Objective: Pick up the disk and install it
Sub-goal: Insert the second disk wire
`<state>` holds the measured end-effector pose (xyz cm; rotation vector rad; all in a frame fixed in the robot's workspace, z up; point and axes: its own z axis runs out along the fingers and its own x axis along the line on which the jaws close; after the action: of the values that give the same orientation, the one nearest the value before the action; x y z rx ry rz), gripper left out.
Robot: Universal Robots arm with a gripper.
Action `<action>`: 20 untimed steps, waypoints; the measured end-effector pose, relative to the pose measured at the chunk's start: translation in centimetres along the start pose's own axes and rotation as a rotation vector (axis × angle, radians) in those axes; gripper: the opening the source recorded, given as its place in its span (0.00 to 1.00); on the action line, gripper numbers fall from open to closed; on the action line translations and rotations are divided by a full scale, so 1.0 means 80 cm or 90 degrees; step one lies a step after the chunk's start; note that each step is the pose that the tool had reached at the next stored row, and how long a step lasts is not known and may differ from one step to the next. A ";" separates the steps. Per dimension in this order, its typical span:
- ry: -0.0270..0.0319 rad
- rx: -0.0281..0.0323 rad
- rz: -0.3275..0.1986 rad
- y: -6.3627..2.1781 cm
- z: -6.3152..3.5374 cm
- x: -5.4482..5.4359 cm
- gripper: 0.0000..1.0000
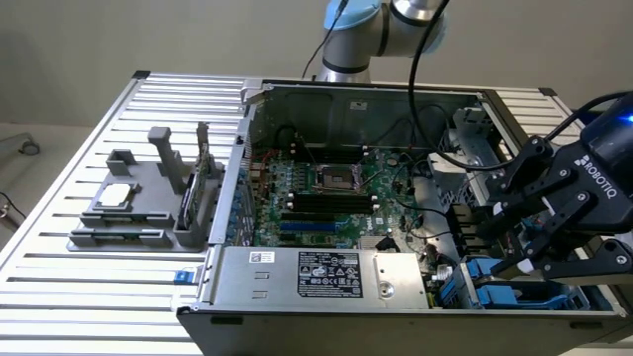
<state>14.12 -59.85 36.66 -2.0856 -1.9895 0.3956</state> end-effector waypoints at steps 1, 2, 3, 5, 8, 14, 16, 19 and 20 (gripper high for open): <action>0.0018 0.0000 0.000 0.000 0.002 0.001 0.49; 0.0022 0.0000 0.000 0.001 0.002 0.004 0.49; 0.0021 0.0000 0.000 0.001 0.002 0.007 0.49; 0.0023 0.0000 0.000 0.002 0.002 0.014 0.49; 0.0022 0.0002 0.000 0.010 -0.001 0.022 0.49; 0.0021 0.0004 0.000 0.034 -0.011 0.030 0.49; 0.0023 0.0004 0.000 0.039 -0.012 0.032 0.49; 0.0022 0.0004 0.000 0.041 -0.013 0.035 0.49; 0.0024 0.0004 0.000 0.042 -0.013 0.036 0.49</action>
<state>17.72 -57.08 36.41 -2.0841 -1.9873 0.3920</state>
